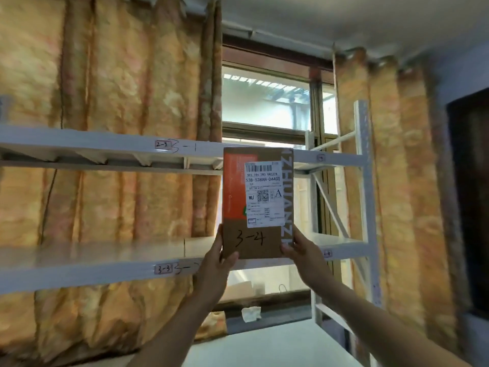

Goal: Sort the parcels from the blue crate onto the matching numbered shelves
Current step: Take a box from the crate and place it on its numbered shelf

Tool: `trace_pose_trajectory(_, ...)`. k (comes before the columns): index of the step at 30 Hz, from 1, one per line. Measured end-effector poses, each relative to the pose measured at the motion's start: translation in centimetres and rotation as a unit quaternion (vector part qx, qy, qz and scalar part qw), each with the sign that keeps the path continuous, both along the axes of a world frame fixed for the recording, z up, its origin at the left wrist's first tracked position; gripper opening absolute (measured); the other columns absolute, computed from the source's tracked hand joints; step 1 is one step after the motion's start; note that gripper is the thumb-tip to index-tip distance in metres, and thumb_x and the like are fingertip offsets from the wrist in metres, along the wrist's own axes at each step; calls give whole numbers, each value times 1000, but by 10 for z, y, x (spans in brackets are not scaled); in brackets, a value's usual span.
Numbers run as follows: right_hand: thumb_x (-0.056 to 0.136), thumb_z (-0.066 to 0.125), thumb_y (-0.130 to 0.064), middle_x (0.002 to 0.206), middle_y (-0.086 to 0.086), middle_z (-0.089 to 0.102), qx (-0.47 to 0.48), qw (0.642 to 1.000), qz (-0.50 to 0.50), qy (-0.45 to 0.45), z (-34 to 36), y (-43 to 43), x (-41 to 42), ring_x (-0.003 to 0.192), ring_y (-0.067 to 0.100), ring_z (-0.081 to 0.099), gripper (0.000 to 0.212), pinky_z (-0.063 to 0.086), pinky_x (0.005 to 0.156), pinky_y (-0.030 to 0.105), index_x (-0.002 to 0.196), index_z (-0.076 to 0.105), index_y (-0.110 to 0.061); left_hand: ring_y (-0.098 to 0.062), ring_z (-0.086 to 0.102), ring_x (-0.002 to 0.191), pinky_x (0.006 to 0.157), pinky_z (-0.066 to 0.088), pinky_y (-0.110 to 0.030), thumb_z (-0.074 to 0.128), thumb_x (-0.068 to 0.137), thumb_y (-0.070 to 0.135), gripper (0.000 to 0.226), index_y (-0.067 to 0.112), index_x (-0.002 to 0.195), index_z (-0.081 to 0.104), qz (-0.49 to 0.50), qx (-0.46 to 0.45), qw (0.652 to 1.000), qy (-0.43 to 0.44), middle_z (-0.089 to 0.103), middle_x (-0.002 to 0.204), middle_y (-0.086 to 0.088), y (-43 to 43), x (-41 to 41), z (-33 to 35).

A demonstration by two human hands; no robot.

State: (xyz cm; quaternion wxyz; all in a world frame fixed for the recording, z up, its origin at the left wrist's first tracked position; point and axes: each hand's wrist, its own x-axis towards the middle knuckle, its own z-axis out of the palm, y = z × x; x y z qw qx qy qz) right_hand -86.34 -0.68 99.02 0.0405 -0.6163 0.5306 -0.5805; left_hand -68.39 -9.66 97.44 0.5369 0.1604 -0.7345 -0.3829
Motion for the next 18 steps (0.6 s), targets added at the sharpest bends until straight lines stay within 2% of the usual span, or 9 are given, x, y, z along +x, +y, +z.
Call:
trace_pose_trajectory(4, 95, 52, -18, 112, -8, 69, -45, 998, -39, -9, 1, -9, -46, 101, 10, 65, 42, 52, 88, 29, 136, 49, -26, -11, 55, 122, 108, 40, -43, 55, 85, 21, 59, 23, 141, 38, -15, 4, 1000, -7, 63, 126, 8, -10, -48, -3)
trace_pose_trajectory(8, 93, 56, -17, 114, -6, 69, -54, 997, -32, -38, -9, -33, -82, 106, 17, 65, 42, 53, 93, 44, 133, 53, -26, -13, 56, 121, 105, 44, -42, 54, 82, 20, 59, 24, 140, 41, -6, 0, 1000, -12, 64, 124, 9, -34, -82, -9)
trace_pose_trajectory(10, 88, 57, -27, 114, -7, 70, -70, 996, -32, -48, -16, -46, -97, 106, 16, 65, 44, 53, 92, 43, 133, 54, -27, -11, 57, 117, 97, 50, -30, 55, 83, 17, 57, 25, 138, 44, -3, -6, 1000, -8, 66, 119, 12, -49, -101, -10)
trace_pose_trajectory(12, 83, 53, -34, 110, -10, 71, -83, 995, -36, -53, -18, -60, -116, 103, 12, 67, 46, 55, 89, 37, 129, 55, -30, -7, 58, 114, 84, 50, -11, 55, 87, 8, 56, 27, 138, 44, 1, -15, 1000, -6, 67, 116, 15, -65, -126, -9)
trace_pose_trajectory(13, 82, 52, -35, 108, -11, 71, -87, 994, -34, -55, -18, -67, -128, 101, 10, 67, 45, 56, 88, 36, 127, 55, -30, -5, 58, 112, 78, 49, -7, 55, 88, 6, 56, 27, 138, 43, 6, -19, 1000, -7, 66, 115, 16, -74, -140, -9)
trace_pose_trajectory(16, 86, 52, -31, 111, -6, 71, -93, 994, -40, -52, -15, -89, -169, 104, 14, 66, 45, 54, 92, 44, 130, 54, -25, -9, 59, 115, 81, 47, -11, 57, 90, 11, 58, 28, 142, 38, 9, -29, 1000, -2, 65, 120, 12, -101, -185, -10)
trace_pose_trajectory(18, 87, 51, -30, 112, -3, 70, -91, 994, -42, -50, -10, -100, -200, 105, 15, 66, 45, 54, 93, 42, 132, 53, -22, -14, 57, 119, 84, 43, -15, 54, 92, 10, 59, 29, 144, 34, 9, -24, 1000, -7, 62, 126, 9, -118, -218, -7)
